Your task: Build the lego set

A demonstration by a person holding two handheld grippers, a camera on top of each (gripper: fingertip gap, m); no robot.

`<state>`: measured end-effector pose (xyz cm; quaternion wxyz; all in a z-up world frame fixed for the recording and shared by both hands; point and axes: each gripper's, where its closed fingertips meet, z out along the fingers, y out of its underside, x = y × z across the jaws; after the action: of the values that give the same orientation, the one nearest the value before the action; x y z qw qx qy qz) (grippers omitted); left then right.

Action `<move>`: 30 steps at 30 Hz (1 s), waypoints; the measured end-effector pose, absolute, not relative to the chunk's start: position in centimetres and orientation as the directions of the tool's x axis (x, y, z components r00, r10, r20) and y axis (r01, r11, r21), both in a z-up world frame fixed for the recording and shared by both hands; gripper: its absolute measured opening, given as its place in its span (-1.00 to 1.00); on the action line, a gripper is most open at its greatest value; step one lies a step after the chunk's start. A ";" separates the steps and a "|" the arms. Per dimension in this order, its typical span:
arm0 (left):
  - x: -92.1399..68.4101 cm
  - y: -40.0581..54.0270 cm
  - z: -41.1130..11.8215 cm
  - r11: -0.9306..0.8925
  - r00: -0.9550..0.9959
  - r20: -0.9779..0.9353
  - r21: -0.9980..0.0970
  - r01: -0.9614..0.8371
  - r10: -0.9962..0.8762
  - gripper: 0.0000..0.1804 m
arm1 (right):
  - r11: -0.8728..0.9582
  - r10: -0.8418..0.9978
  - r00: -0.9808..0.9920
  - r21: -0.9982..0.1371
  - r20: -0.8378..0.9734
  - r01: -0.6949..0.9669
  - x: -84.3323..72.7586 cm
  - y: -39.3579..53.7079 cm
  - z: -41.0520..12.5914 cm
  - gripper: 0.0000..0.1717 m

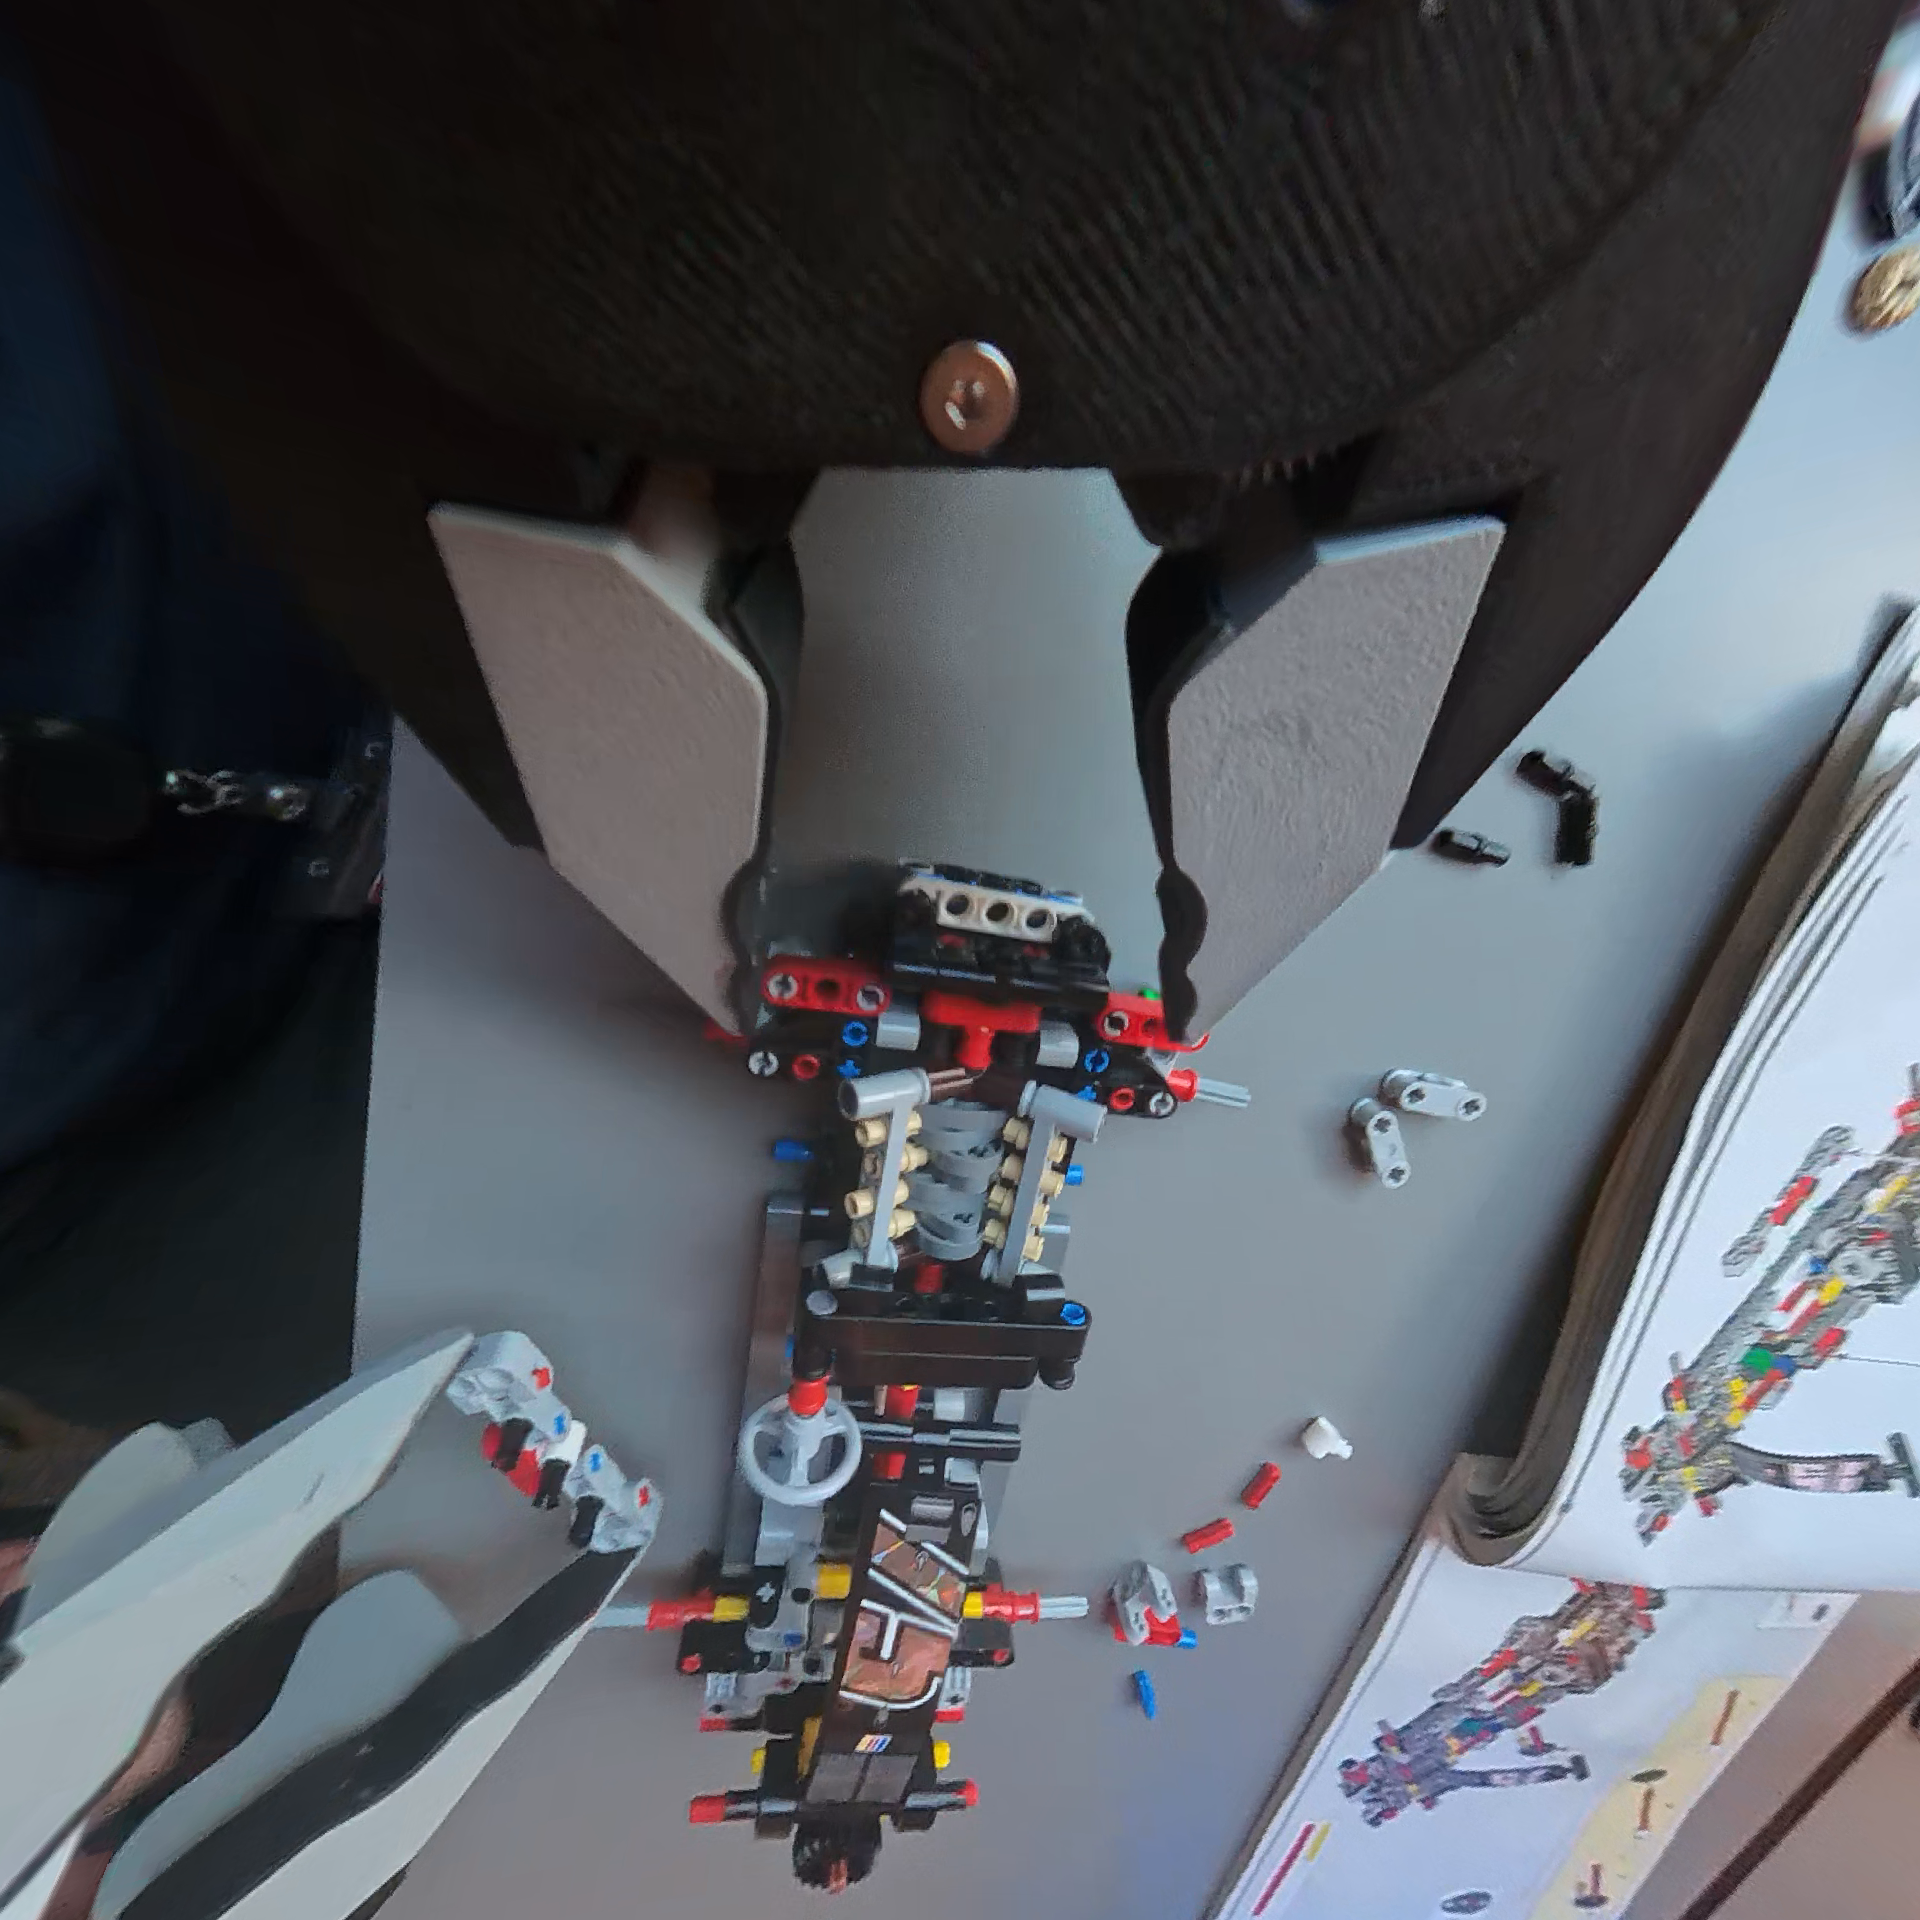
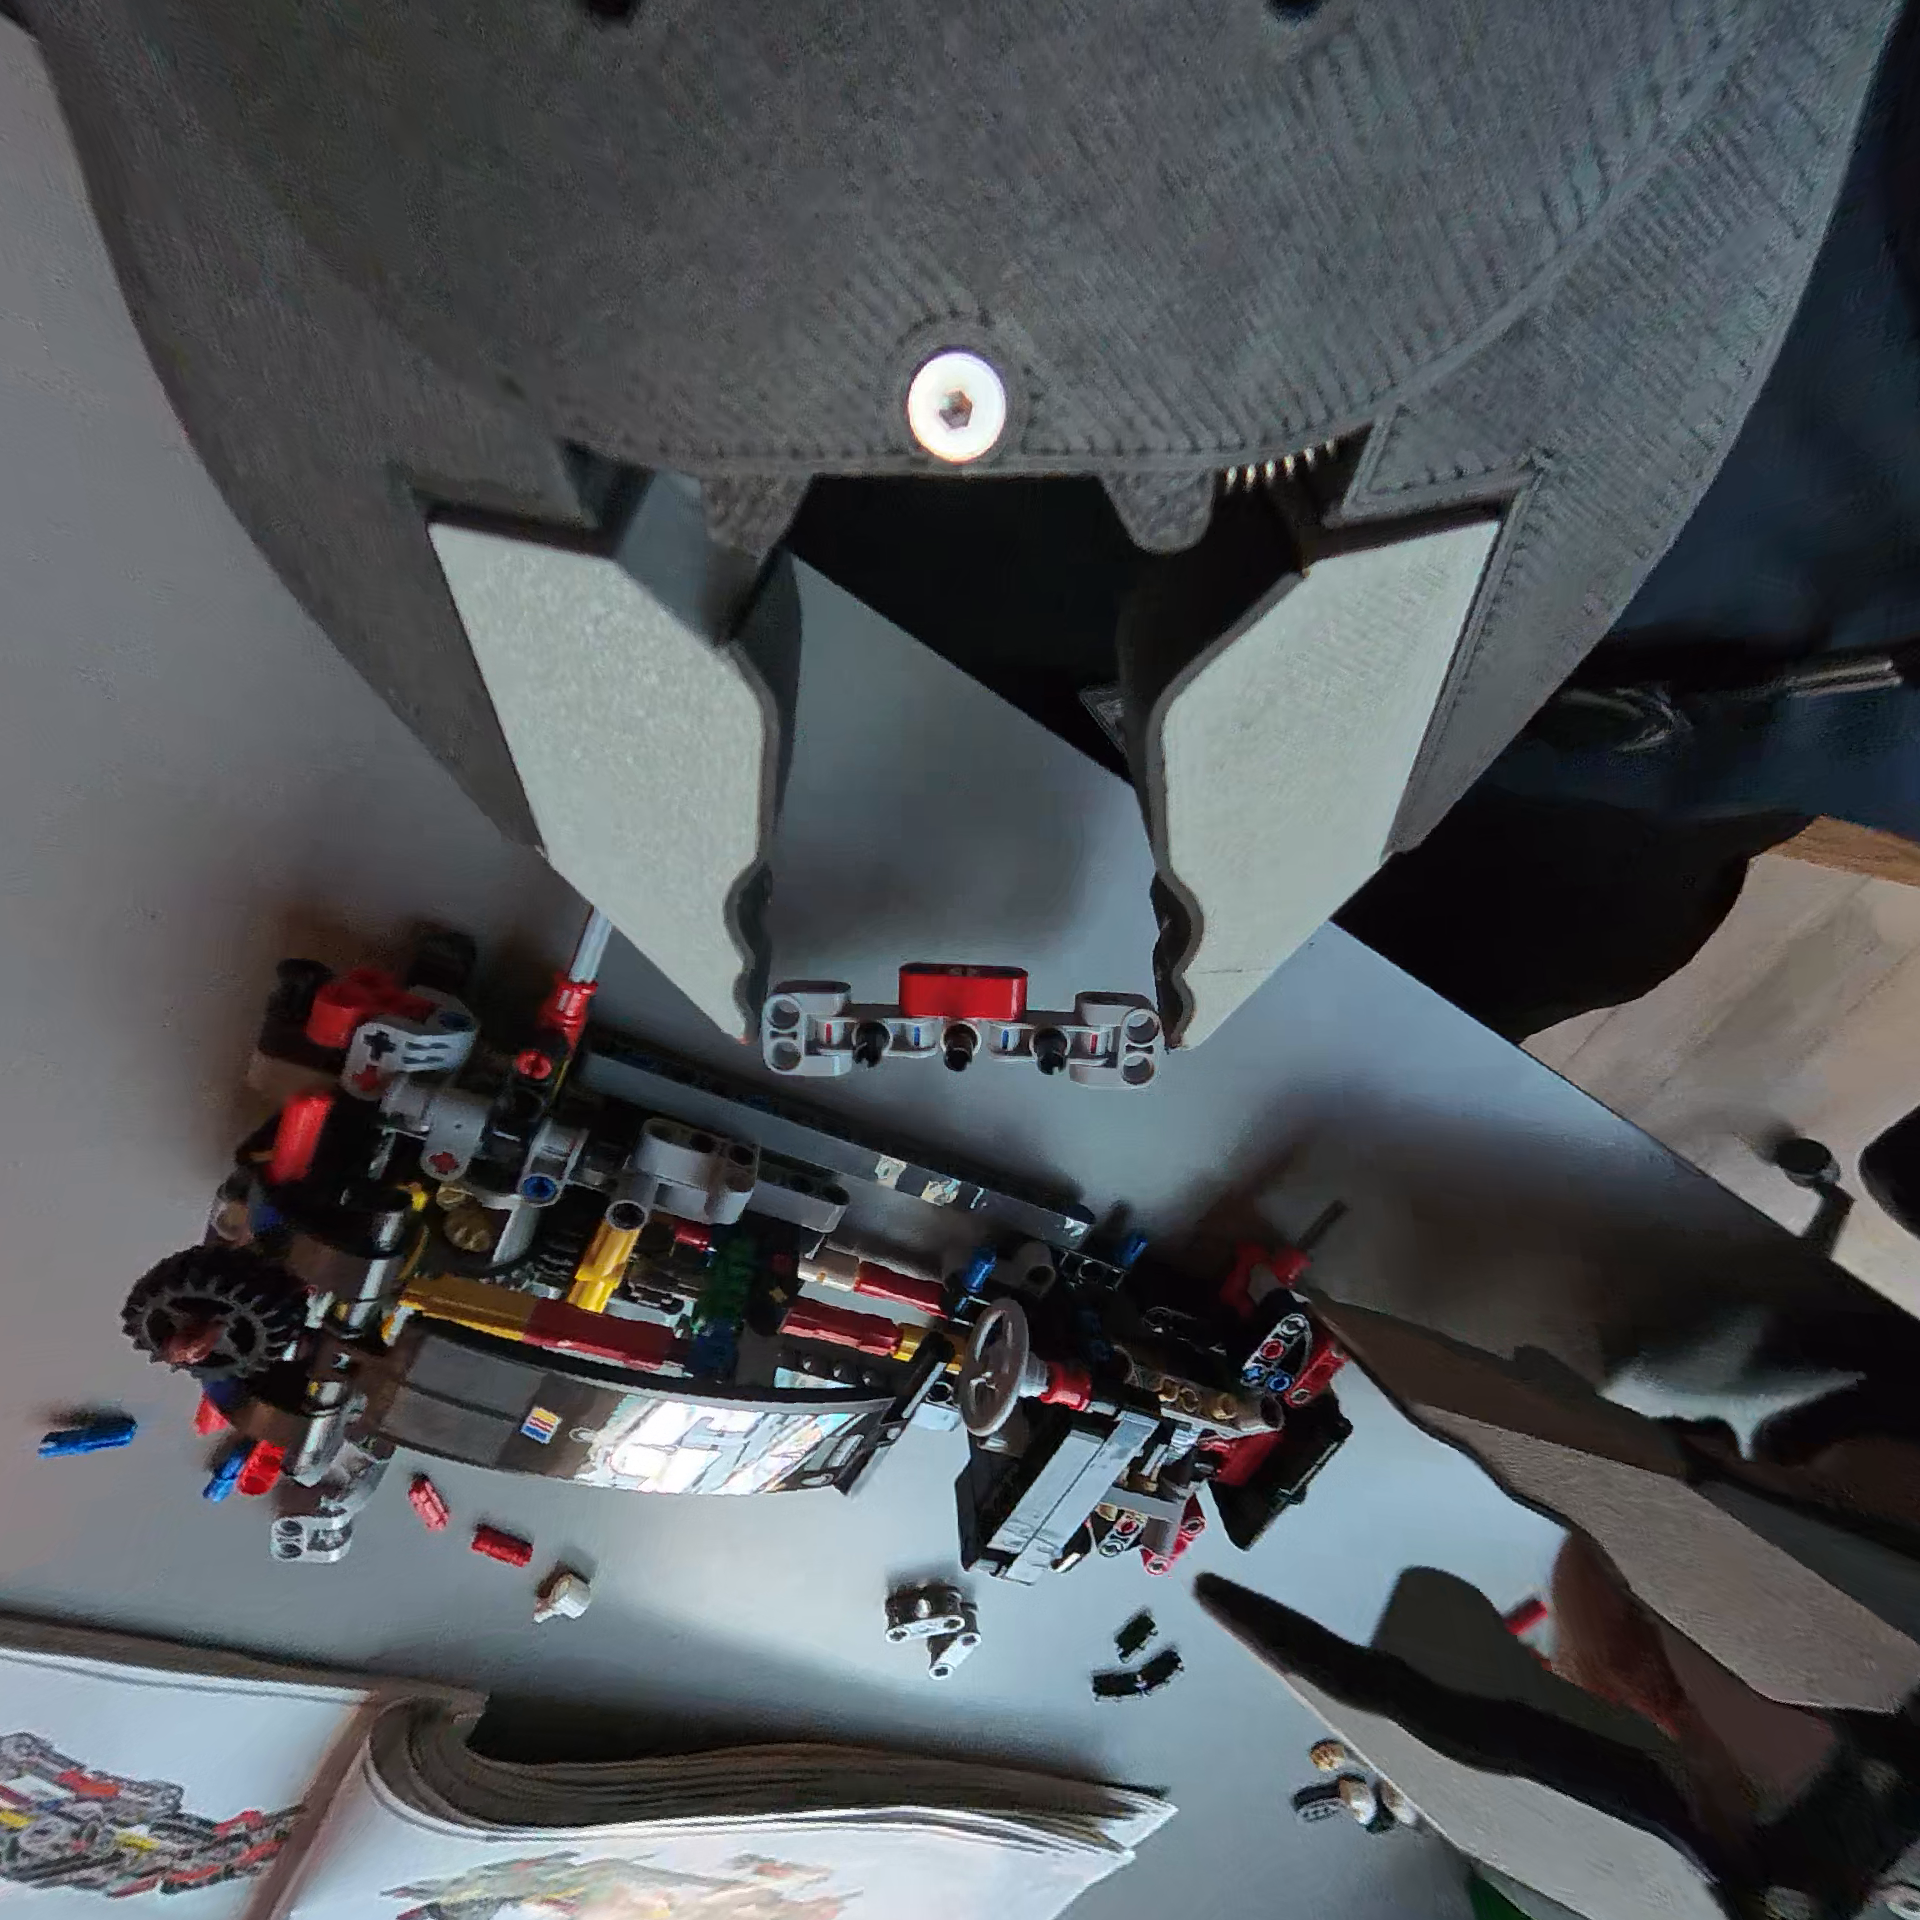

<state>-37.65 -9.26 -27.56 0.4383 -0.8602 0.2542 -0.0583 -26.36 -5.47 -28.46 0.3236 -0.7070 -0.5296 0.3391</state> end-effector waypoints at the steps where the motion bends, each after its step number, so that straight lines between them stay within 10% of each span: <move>1: -37.7 -9.6 -27.4 -0.489 0.867 -0.146 -0.775 -0.399 -0.476 -0.20 | -0.236 0.965 0.224 -0.812 -0.134 0.533 -26.3 -5.4 -28.6 -0.16; 30: -27.8 -12.3 -26.8 -0.445 0.846 -0.197 -0.779 -0.441 -0.495 -0.39 | -0.066 0.994 0.110 -0.800 0.000 0.596 -23.4 -5.6 -29.1 -0.41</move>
<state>-27.76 -12.30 -26.82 0.4491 -0.8494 0.2755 -0.0299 -23.36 -5.62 -29.06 0.3333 -0.6661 -0.5967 0.2987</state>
